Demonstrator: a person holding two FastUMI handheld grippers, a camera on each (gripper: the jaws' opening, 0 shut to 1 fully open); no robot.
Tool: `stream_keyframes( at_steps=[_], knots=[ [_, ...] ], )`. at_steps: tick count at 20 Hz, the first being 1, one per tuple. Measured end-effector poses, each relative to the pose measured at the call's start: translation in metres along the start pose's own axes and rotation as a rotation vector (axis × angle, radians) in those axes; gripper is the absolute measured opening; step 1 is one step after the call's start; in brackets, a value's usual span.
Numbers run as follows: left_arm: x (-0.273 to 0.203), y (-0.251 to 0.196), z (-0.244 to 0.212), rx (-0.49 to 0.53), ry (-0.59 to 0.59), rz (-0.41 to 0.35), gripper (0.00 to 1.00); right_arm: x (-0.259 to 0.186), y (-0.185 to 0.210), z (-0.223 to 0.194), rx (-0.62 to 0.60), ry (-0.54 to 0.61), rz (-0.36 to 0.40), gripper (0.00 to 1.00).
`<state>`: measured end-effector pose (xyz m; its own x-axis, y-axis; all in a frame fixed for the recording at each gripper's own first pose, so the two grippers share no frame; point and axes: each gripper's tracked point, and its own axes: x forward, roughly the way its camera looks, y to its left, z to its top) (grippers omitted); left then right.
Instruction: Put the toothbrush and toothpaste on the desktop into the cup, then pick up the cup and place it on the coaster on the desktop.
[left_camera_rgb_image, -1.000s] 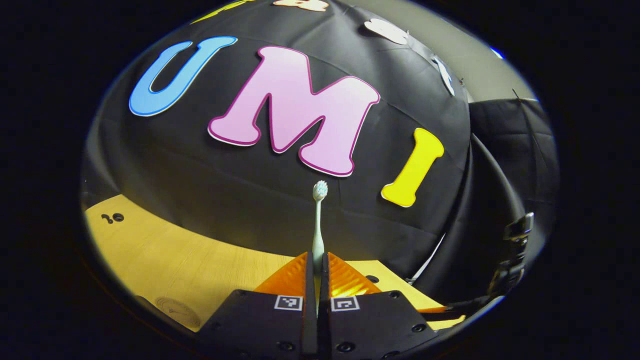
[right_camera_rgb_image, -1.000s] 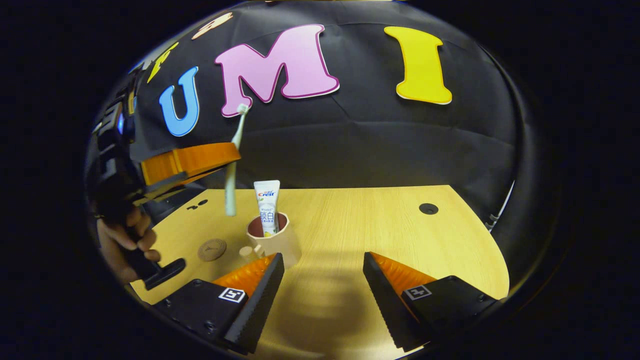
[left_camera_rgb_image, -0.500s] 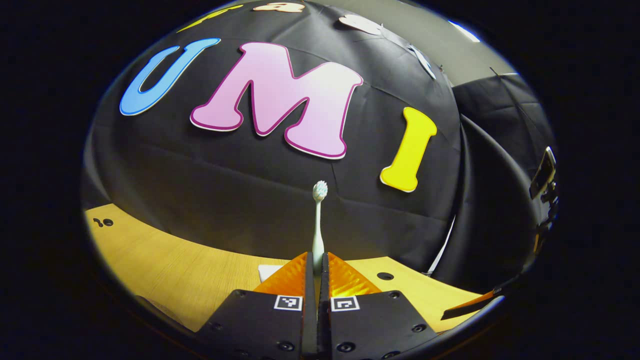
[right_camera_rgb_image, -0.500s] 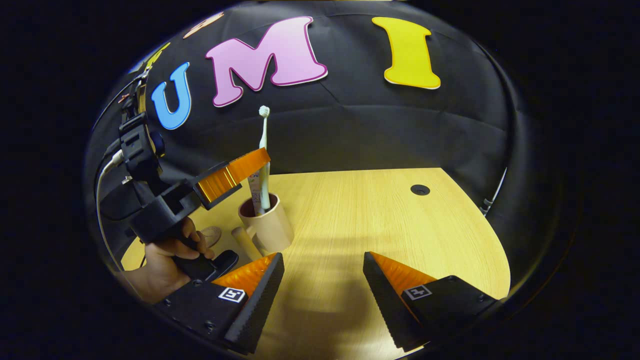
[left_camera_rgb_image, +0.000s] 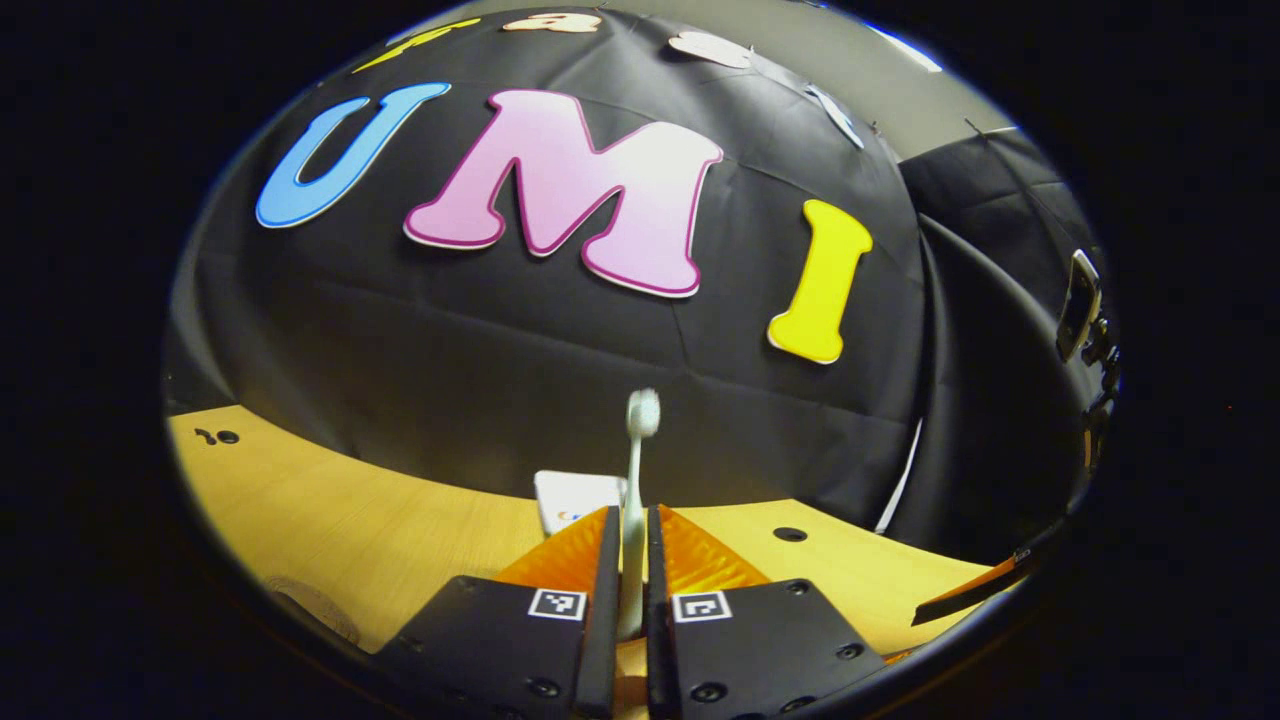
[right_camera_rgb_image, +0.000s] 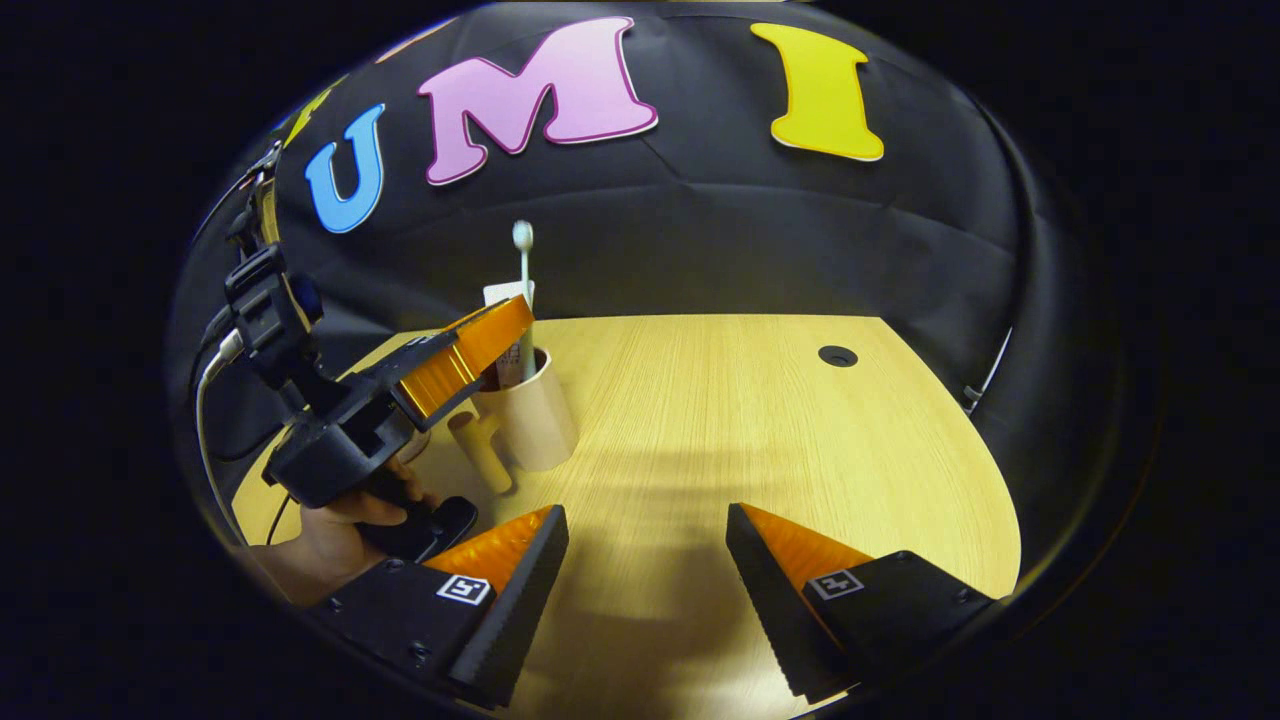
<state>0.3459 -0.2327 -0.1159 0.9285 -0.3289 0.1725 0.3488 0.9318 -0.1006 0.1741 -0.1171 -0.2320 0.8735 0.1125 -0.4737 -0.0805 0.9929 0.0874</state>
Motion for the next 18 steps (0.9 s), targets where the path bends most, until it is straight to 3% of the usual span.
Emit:
stream_keyframes(
  at_steps=[1,2,3,4,8,18],
  knots=[
    [-0.004,-0.003,-0.002,-0.008,0.009,-0.005,0.12,0.000,0.002,-0.002,-0.002,0.006,0.006,0.98],
    [-0.008,-0.004,-0.006,-0.013,0.029,-0.012,0.26,0.000,0.003,-0.002,-0.005,0.010,0.010,0.98],
    [-0.012,-0.006,-0.011,-0.015,0.054,-0.017,0.29,0.002,0.005,-0.002,-0.007,0.010,0.013,0.98],
    [-0.020,-0.006,-0.012,-0.016,0.074,-0.015,0.40,0.002,0.004,0.000,-0.007,0.007,0.012,0.98],
    [-0.061,0.011,0.004,-0.046,0.094,0.047,0.98,0.009,0.002,0.017,0.012,0.005,0.018,0.98],
    [-0.198,0.065,0.025,-0.061,0.248,0.265,0.98,0.033,0.048,0.072,0.081,0.035,0.091,0.98]
  ],
)
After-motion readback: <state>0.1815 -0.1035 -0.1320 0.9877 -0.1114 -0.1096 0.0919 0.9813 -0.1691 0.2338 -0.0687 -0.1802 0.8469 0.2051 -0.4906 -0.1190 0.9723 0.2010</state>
